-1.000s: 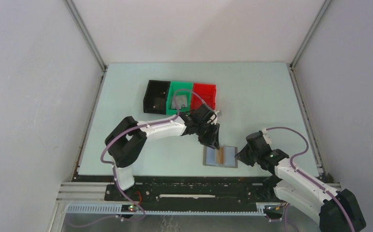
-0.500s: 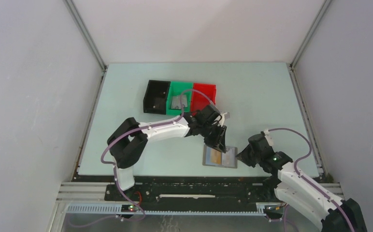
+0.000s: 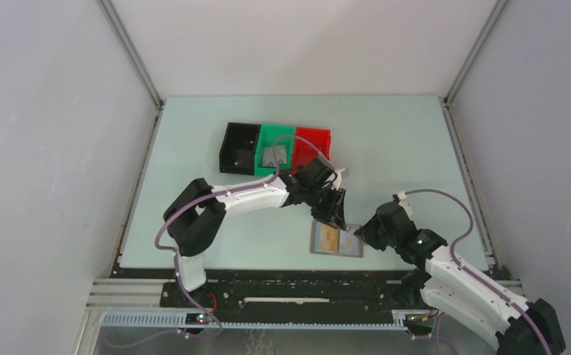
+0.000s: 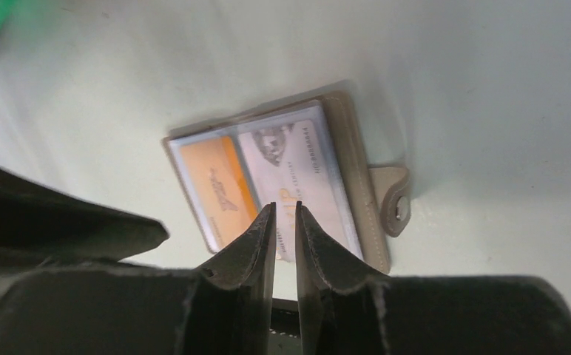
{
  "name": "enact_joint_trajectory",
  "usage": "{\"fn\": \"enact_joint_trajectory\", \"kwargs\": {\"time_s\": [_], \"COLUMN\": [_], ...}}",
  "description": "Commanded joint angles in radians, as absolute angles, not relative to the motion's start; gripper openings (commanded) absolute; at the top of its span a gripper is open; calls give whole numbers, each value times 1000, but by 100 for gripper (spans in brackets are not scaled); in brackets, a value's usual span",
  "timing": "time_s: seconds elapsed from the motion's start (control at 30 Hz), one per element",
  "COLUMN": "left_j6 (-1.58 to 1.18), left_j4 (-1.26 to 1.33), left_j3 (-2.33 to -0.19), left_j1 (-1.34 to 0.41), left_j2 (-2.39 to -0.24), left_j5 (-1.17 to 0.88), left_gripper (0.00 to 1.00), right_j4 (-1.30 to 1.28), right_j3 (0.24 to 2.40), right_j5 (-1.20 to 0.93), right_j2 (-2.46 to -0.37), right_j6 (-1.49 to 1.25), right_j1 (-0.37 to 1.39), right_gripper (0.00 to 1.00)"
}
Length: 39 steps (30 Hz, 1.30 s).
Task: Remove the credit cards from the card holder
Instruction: Remove the credit card from the card holder.
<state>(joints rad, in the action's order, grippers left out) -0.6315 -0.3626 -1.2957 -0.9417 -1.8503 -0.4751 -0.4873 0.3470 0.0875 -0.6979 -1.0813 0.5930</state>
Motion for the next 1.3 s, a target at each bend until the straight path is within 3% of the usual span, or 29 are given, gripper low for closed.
{"fn": "enact_joint_trajectory", "kwargs": {"time_s": [0.0, 0.23, 0.77, 1.27], "left_j6": [-669, -745, -761, -764], "left_j4": [-294, -162, -129, -127], "left_j3": [-1263, -1191, -1172, -1170], "left_j1": [-932, -927, -927, -925], "left_j2": [-1880, -1932, -1964, -1970], "left_j5": [-542, -610, -614, -612], "left_gripper": [39, 45, 45, 41], "right_j4": [-442, -439, -458, -331], "right_j3": [375, 365, 343, 333], "right_j5": [91, 98, 123, 60], "right_j2": [-785, -831, -827, -949], "right_j6": [-1081, -1055, -1056, -1086], "right_j1": [604, 604, 607, 673], "right_gripper": [23, 24, 24, 24]}}
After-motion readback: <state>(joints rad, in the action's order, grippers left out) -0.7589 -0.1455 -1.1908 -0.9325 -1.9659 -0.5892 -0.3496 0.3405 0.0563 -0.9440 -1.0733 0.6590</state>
